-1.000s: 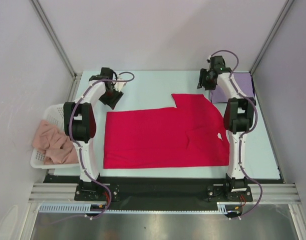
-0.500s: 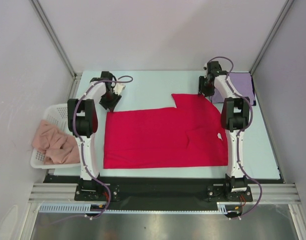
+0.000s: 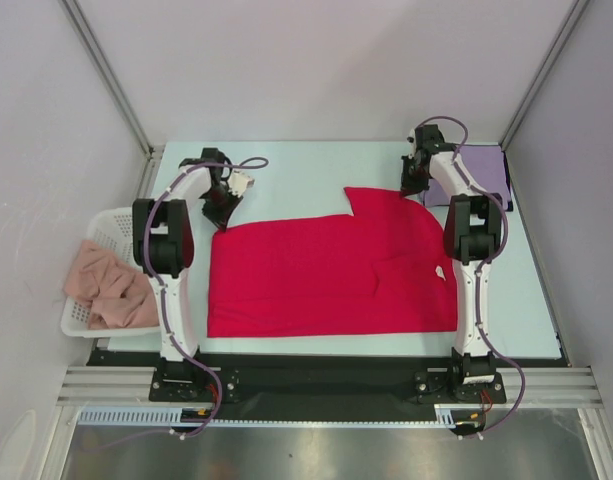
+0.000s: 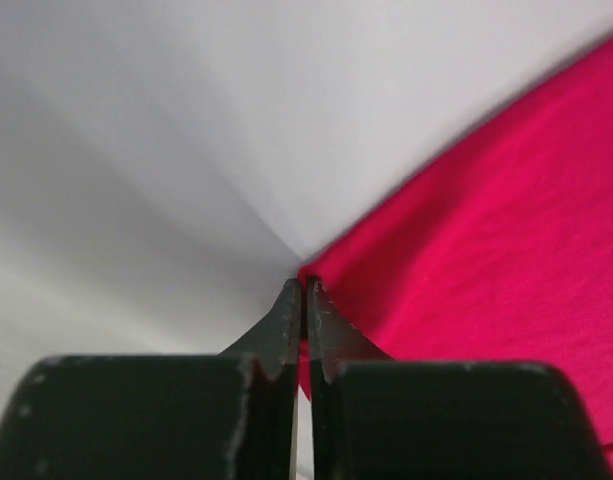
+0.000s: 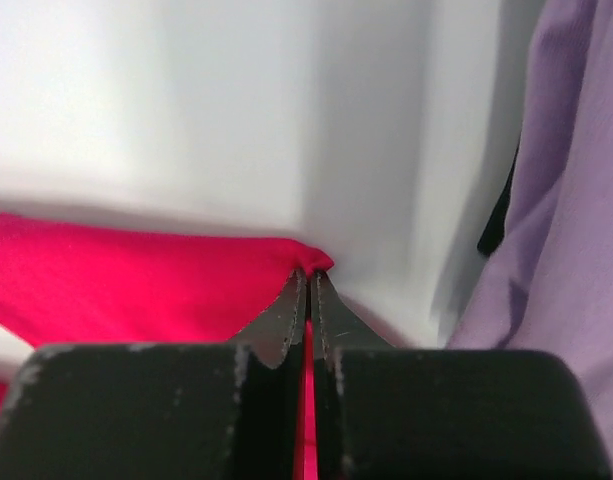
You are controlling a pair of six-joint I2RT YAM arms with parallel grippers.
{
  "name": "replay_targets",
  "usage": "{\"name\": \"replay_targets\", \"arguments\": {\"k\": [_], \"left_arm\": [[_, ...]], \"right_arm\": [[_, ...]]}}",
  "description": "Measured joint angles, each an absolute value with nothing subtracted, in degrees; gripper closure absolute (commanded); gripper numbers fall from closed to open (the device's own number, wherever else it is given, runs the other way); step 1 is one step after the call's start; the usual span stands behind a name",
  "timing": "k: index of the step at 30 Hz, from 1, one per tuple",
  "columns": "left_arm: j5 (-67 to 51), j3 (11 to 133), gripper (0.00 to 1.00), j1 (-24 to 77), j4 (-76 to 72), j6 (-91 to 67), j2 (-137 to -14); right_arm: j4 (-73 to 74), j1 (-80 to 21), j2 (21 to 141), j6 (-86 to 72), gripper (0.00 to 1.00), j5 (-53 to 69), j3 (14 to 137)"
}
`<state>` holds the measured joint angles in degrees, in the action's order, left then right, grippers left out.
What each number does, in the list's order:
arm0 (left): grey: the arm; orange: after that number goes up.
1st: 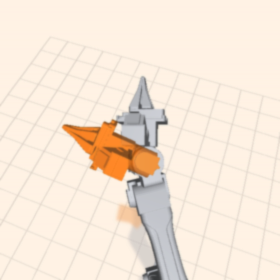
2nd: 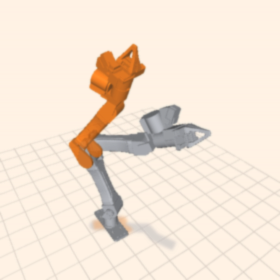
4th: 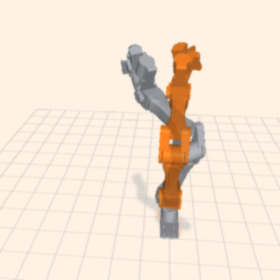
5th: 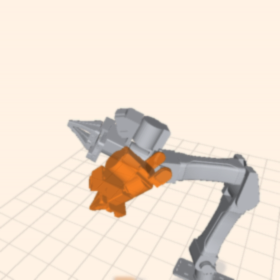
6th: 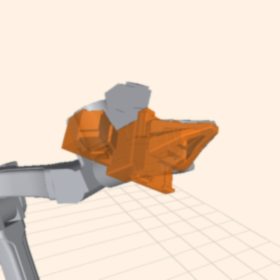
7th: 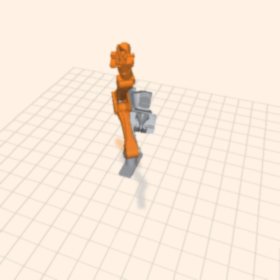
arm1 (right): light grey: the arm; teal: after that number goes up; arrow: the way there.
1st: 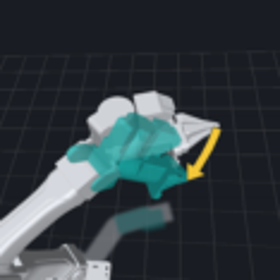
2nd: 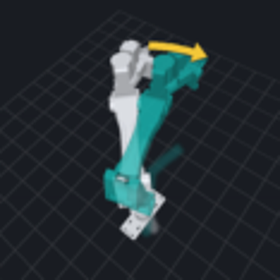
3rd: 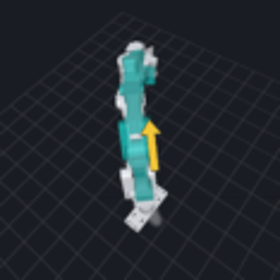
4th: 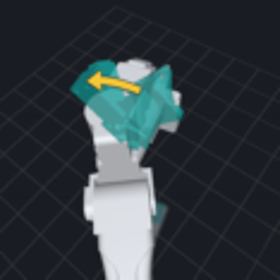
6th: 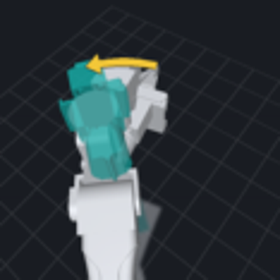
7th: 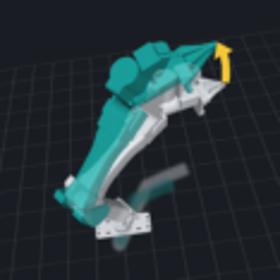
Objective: Fold and stack the t-shirts
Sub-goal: Fold the tshirt
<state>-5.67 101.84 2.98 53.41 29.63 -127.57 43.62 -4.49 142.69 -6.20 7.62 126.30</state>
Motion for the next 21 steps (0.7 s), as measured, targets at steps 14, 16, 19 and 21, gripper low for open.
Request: {"name": "replay_targets", "arguments": {"k": [14, 16, 19, 21], "left_arm": [[-7.7, 88.0, 1.00, 2.7, 49.1, 31.0, -110.3], [-7.7, 85.0, 1.00, 2.7, 48.1, 31.6, -106.1], [-7.8, 80.4, 1.00, 2.7, 46.4, 32.9, -100.6], [-8.2, 76.2, 1.00, 2.7, 45.4, 34.3, -97.2]], "right_arm": [[35.1, -8.2, 109.4, -10.2, 1.00, 1.1, 87.6], [34.5, -8.8, 104.4, -11.3, 1.00, -0.1, 82.4], [34.5, -9.1, 99.4, -12.5, 1.00, -2.3, 76.1], [35.6, -9.2, 96.2, -13.5, 1.00, -4.4, 71.7]]}}
